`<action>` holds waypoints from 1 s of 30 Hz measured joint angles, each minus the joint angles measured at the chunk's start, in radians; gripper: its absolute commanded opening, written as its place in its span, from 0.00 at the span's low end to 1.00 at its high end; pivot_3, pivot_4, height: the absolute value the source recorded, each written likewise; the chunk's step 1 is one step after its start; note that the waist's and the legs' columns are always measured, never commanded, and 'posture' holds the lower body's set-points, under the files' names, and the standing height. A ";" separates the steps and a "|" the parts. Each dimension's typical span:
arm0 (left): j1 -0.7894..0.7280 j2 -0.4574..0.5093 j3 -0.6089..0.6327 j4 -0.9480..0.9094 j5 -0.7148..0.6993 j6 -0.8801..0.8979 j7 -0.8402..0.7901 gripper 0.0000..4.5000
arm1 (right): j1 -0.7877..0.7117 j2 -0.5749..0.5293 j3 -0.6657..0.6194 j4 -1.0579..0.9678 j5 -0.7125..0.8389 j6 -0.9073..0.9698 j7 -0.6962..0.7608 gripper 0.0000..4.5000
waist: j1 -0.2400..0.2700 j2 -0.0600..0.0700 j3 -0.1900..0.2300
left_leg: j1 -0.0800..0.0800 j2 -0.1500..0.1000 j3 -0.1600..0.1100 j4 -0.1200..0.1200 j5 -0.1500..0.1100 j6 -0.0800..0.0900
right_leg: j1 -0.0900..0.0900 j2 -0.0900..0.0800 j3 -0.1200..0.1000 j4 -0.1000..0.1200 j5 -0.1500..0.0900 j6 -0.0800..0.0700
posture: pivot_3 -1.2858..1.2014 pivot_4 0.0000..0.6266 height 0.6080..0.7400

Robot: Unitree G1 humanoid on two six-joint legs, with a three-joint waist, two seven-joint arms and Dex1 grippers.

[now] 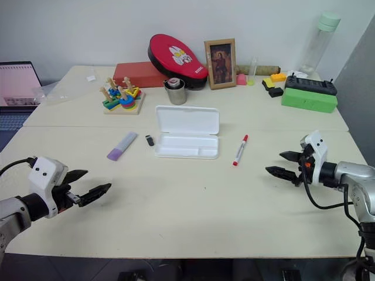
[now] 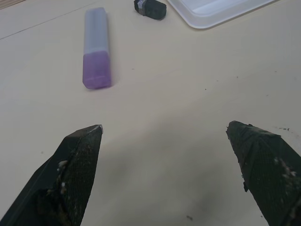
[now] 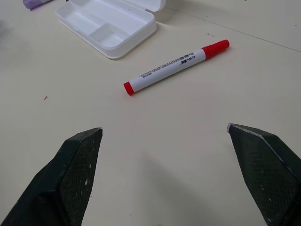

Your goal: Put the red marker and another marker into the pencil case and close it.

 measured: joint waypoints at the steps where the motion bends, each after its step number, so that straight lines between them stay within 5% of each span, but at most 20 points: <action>1: 0.001 -0.005 0.003 -0.002 0.000 0.004 0.001 1.00 | 0.000 0.000 0.004 0.000 0.000 0.000 0.002 0.99 | 0.000 0.000 0.000 | 0.000 0.000 0.000 0.000 0.000 0.000 | 0.000 0.000 0.000 0.000 0.000 0.000 | 0.52 0.24 1.00; 30: 0.028 -0.009 0.009 -0.028 0.022 0.033 -0.001 1.00 | -0.018 -0.014 0.033 0.011 -0.007 0.005 0.054 0.99 | 0.001 0.000 0.000 | 0.000 0.000 0.000 0.000 0.000 0.000 | 0.000 0.000 0.000 0.000 0.001 0.000 | 0.52 0.24 1.00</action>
